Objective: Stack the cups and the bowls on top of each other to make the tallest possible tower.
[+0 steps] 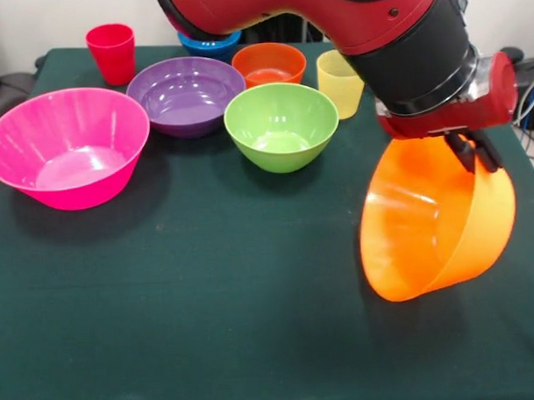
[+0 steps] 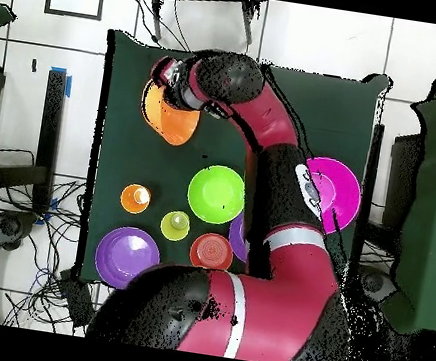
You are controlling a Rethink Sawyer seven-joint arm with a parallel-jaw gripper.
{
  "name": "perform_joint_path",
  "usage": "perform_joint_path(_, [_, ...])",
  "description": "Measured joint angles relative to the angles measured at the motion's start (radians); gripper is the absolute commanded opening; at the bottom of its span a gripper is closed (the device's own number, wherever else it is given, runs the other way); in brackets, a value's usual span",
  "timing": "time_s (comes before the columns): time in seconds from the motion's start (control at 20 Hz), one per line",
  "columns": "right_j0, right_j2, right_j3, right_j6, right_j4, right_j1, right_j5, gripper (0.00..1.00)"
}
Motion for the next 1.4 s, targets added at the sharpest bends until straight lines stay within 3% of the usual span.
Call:
perform_joint_path(0.25, [-0.027, 0.060, -0.003, 0.000, 0.000, 0.010, 0.000, 0.00])
perform_joint_path(0.5, [-0.059, 0.124, -0.054, 0.000, 0.000, 0.073, 0.026, 0.00])
perform_joint_path(1.05, [-0.087, 0.250, -0.283, 0.000, 0.000, 0.295, 0.206, 0.00])
perform_joint_path(1.4, [-0.108, 0.287, -0.336, 0.000, 0.000, 0.335, 0.240, 0.00])
